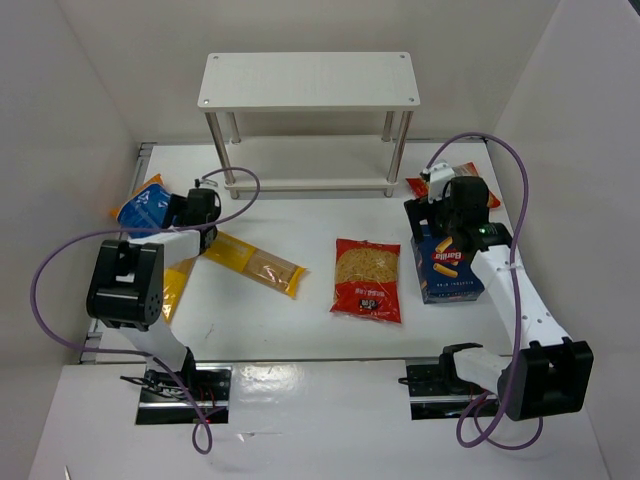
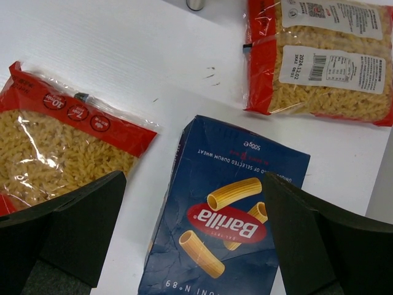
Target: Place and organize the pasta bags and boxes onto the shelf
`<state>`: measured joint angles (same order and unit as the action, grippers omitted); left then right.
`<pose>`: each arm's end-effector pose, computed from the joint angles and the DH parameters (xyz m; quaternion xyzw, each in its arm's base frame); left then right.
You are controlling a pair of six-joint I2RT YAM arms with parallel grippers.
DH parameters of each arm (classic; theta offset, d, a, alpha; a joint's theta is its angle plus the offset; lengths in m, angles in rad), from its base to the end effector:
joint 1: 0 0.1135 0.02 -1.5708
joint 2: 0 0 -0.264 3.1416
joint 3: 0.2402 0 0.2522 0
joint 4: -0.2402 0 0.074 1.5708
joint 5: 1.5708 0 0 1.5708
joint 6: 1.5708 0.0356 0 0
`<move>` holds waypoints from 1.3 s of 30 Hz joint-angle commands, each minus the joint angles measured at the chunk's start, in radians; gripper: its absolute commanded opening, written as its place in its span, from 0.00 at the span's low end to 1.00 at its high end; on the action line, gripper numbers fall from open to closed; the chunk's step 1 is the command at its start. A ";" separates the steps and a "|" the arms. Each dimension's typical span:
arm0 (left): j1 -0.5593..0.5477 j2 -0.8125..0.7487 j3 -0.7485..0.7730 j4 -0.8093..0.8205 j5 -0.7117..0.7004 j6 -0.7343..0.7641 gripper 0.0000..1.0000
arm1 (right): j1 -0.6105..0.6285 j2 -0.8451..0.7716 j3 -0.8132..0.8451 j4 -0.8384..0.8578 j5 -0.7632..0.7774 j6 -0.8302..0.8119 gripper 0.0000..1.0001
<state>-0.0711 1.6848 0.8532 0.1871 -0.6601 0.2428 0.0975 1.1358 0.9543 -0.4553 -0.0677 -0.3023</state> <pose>0.3417 -0.0025 0.1738 -0.0107 0.8586 0.3251 0.3962 0.2472 0.0266 0.3026 -0.1921 0.8716 -0.0159 0.4507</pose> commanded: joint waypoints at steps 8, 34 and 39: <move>0.019 0.039 0.041 0.087 -0.067 0.047 0.75 | -0.007 -0.033 -0.012 0.046 -0.024 -0.001 1.00; 0.028 -0.476 0.208 -0.504 0.303 0.043 0.00 | -0.007 -0.122 -0.012 0.014 -0.080 -0.020 1.00; 0.019 -0.595 0.270 -0.658 0.497 0.079 0.00 | 0.039 -0.131 0.020 -0.006 -0.089 -0.020 1.00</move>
<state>-0.0429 1.1645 1.0531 -0.4202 -0.3103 0.2691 0.1093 1.0325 0.9348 -0.4603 -0.1387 -0.3122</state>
